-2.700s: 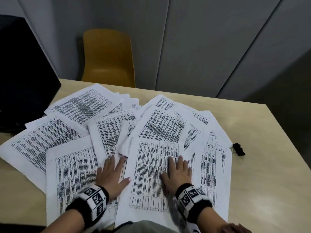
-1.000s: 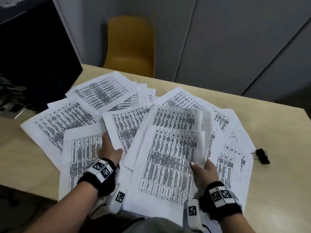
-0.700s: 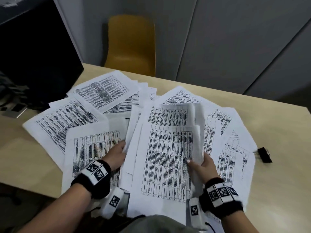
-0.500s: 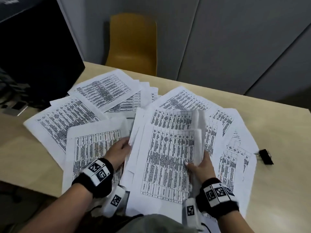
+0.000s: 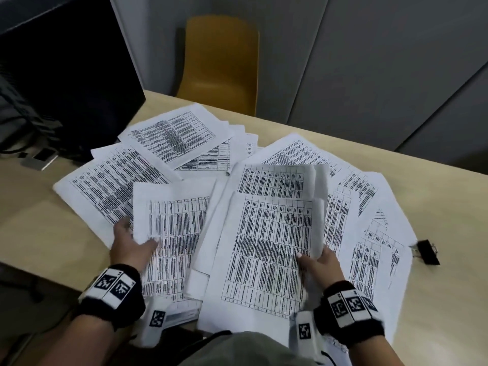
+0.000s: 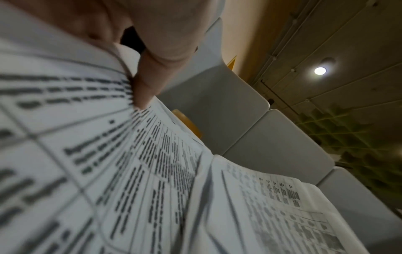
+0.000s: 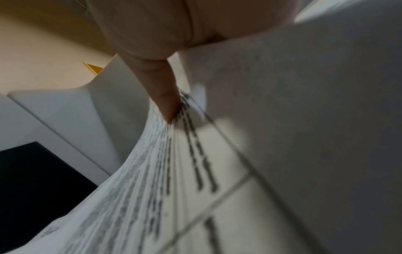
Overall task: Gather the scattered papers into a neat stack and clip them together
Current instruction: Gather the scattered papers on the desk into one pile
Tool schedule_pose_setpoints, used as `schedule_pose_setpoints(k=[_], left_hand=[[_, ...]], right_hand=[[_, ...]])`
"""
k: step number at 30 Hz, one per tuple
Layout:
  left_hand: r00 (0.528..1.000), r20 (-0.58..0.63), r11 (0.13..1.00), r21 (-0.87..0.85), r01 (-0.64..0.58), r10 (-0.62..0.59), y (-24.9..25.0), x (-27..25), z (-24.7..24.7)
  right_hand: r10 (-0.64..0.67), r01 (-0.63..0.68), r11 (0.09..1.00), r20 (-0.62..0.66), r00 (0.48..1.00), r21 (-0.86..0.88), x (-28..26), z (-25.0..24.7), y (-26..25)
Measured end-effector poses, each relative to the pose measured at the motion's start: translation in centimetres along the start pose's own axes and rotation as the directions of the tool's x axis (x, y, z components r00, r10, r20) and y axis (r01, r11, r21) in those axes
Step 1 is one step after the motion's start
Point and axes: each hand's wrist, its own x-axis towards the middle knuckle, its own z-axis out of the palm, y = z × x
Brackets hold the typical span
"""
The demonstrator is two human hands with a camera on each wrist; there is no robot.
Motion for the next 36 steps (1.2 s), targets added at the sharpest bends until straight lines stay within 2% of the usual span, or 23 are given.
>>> schedule_pose_setpoints(k=[2,4,7,8,10,14,16,18,20,22,24,26,29,30,33,34,36], left_hand=[[0.982,0.191,0.998,-0.054,0.018,-0.007,0.3,-0.3,0.3],[0.920,0.388,0.989,-0.103,0.103,-0.055,0.2,-0.2,0.6],[0.852,0.505,0.929,-0.232,0.288,-0.138,-0.7,0.6,1.3],[0.822,0.552,0.921,-0.234,0.313,-0.139,-0.4,0.2,1.6],[0.792,0.604,0.943,-0.203,0.262,-0.090,1.0,-1.2,2.6],[0.810,0.585,0.997,-0.025,0.068,-0.041,0.8,-2.4,4.6],[0.842,0.540,1.000,0.028,0.009,-0.023,-0.1,-2.4,5.0],[0.855,0.519,1.000,0.005,0.015,-0.016,-0.7,-2.4,4.8],[0.859,0.511,0.999,-0.010,0.034,-0.024,-1.2,-2.5,4.4],[0.861,0.508,0.999,-0.030,0.042,-0.021,-1.7,-2.3,4.1],[0.865,0.501,0.999,-0.035,0.040,-0.017,-1.9,-2.1,4.1],[0.866,0.499,0.998,-0.047,0.039,-0.010,-2.3,-1.7,4.3],[0.867,0.498,0.997,-0.070,0.036,0.004,-2.2,-1.7,4.3],[0.869,0.495,0.997,-0.073,0.034,0.006,-2.3,-1.7,4.3],[0.872,0.490,0.996,-0.082,0.036,0.009,-2.6,-1.5,4.3],[0.871,0.491,0.996,-0.086,0.035,0.012,-2.7,-1.3,4.2],[0.870,0.493,0.995,-0.092,0.035,0.015,-2.7,-1.2,4.3]], right_hand=[[0.038,-0.043,0.994,0.052,0.998,0.098,-0.6,-0.2,-0.2],[0.072,-0.088,0.976,0.087,0.994,0.199,-1.1,-0.2,-0.4],[0.095,-0.110,0.960,0.071,0.993,0.258,-1.3,0.5,-0.5],[0.099,-0.114,0.960,0.070,0.993,0.255,-1.4,0.9,-0.5],[0.109,-0.126,0.961,0.083,0.991,0.248,-1.6,1.7,-0.6],[0.069,-0.099,0.971,0.143,0.987,0.216,-2.0,3.0,-1.1],[-0.010,-0.006,0.989,0.112,0.994,0.149,-1.9,3.0,-1.4],[-0.118,0.120,0.992,-0.059,0.991,0.029,-1.1,1.7,-1.3],[-0.160,0.147,0.987,-0.330,0.930,-0.063,0.3,-1.0,-0.8],[-0.057,0.006,0.996,-0.565,0.823,-0.091,1.5,-4.2,-0.4],[0.103,-0.176,0.984,-0.670,0.735,-0.041,2.0,-6.7,-0.3],[0.177,-0.240,0.971,-0.672,0.719,-0.002,2.4,-7.7,-0.3],[0.165,-0.247,0.968,-0.647,0.745,-0.037,2.9,-7.3,0.3],[0.162,-0.253,0.966,-0.656,0.737,-0.046,2.9,-7.3,0.4],[0.207,-0.308,0.951,-0.721,0.661,-0.009,2.5,-8.1,0.8],[0.229,-0.323,0.946,-0.723,0.652,0.008,2.2,-8.5,1.0],[0.242,-0.314,0.949,-0.696,0.676,0.024,1.8,-8.6,1.3]])
